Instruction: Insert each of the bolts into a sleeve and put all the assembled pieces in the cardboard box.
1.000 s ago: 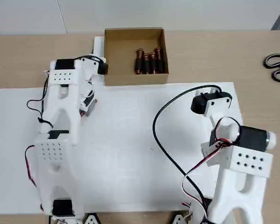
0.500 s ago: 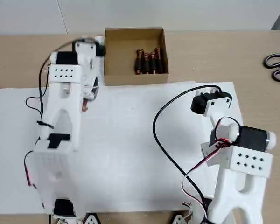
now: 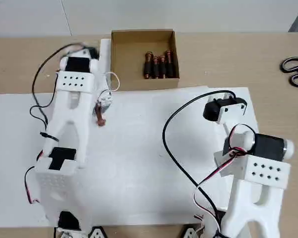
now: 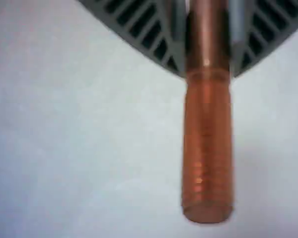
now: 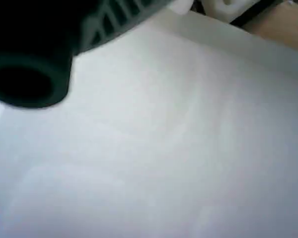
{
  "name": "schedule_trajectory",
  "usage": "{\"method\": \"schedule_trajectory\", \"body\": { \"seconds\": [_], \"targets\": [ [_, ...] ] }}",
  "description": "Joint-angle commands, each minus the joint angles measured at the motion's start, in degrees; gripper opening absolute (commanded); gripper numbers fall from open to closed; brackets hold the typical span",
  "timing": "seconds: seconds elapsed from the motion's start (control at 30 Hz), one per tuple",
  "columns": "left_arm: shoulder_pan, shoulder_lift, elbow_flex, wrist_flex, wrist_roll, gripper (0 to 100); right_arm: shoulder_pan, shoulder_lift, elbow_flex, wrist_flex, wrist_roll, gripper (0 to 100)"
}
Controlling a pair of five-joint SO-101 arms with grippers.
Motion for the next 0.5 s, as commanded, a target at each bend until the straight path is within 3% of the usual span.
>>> {"method": "schedule_trajectory", "body": {
  "seconds": [0.0, 0.2, 0.47],
  "targets": [
    [-0.26, -4.57, 0.66, 0.88, 9.41, 1, 0.48, -1.36, -0.26, 0.22, -0.62, 0.4],
    [0.44, -4.57, 0.48, 0.79, 18.81, 1, 0.48, -1.36, -0.26, 0.22, -0.62, 0.4],
    [0.35, -3.96, 0.57, -1.41, 42.99, 1, 0.48, -1.36, -0.26, 0.22, -0.62, 0.4]
  ]
}}
